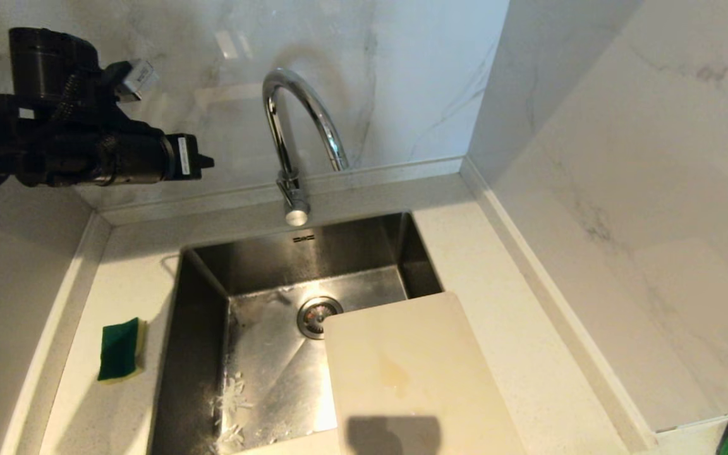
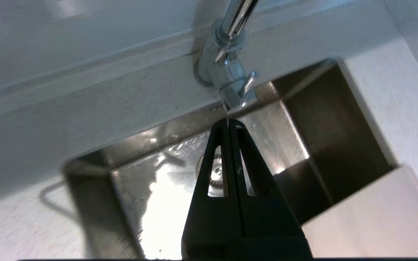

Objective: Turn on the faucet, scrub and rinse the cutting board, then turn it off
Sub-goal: Turn on the tap

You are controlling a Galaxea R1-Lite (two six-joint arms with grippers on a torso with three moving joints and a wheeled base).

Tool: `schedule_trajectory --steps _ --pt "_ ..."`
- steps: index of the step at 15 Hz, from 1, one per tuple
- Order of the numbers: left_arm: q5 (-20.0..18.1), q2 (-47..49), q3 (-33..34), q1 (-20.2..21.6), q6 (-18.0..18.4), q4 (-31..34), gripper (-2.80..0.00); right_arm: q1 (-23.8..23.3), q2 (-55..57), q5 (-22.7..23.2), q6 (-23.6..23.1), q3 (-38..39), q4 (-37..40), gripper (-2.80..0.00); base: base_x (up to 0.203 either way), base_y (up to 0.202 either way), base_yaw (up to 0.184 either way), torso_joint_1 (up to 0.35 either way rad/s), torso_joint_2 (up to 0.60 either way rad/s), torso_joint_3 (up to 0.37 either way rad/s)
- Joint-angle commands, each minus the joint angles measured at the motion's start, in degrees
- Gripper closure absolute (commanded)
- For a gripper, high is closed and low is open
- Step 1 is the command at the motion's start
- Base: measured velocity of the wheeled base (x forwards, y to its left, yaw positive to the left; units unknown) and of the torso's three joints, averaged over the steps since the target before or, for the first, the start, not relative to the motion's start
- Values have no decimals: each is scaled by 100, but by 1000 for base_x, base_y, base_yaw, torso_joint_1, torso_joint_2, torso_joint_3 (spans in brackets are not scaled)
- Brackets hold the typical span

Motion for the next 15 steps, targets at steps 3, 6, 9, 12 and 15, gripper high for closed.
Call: schedule_trajectory --steps 3,6,9,12,15 --pt "-2 674 -534 -12 -158 6 0 1 6 0 1 0 -7 0 0 0 0 0 0 0" --pt "12 1100 -1188 -48 -545 54 0 1 2 0 1 0 -3 0 0 0 0 0 0 0" --pt "10 1415 -1451 -95 -646 67 0 1 2 0 4 0 -1 0 0 0 0 0 0 0" --pt "15 1728 -1899 -105 -683 36 0 1 9 0 1 0 2 0 0 0 0 0 0 0" --pt "10 1961 -1996 -156 -717 -74 0 1 9 0 2 0 1 0 0 0 0 0 0 0"
